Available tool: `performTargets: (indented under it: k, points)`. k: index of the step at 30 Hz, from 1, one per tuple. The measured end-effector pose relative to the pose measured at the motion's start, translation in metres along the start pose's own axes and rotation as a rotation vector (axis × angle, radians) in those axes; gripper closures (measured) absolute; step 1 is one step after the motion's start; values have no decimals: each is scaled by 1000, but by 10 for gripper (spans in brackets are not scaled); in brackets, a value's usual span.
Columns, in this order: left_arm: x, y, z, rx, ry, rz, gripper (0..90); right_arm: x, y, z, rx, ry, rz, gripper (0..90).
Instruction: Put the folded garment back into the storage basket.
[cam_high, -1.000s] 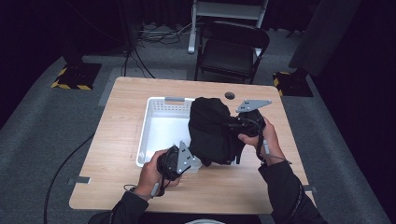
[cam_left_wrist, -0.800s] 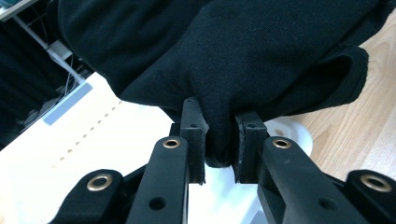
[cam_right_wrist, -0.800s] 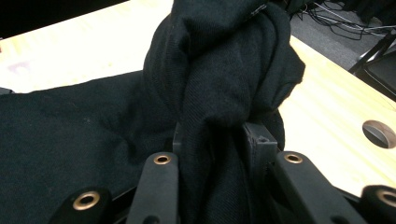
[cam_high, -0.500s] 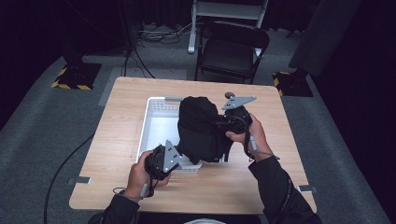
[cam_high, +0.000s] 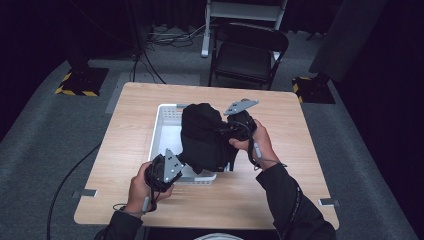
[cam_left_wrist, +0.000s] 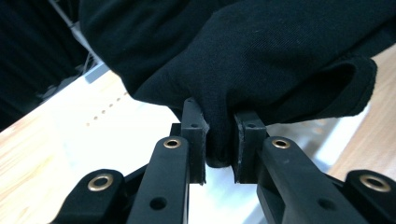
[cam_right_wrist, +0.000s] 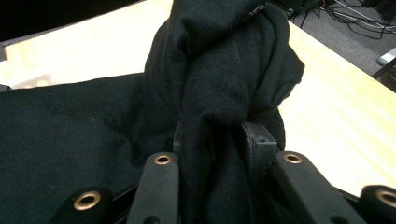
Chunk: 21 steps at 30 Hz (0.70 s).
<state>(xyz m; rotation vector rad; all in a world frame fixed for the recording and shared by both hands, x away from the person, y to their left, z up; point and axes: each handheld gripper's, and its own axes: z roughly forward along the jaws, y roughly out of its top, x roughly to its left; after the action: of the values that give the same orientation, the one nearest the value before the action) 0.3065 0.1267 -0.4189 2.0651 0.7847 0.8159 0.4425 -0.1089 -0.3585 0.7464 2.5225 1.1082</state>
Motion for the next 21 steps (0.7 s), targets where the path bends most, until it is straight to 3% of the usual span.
performTargets:
  k: [10, 21]
  points:
    - [17, -9, -6, 4, 32, -49, 779, 8, 12, 17, 8, 9, 7, 714]
    - [28, -18, -5, 28, 53, -75, 778, 13, 17, 40, 36, 35, 4, 715]
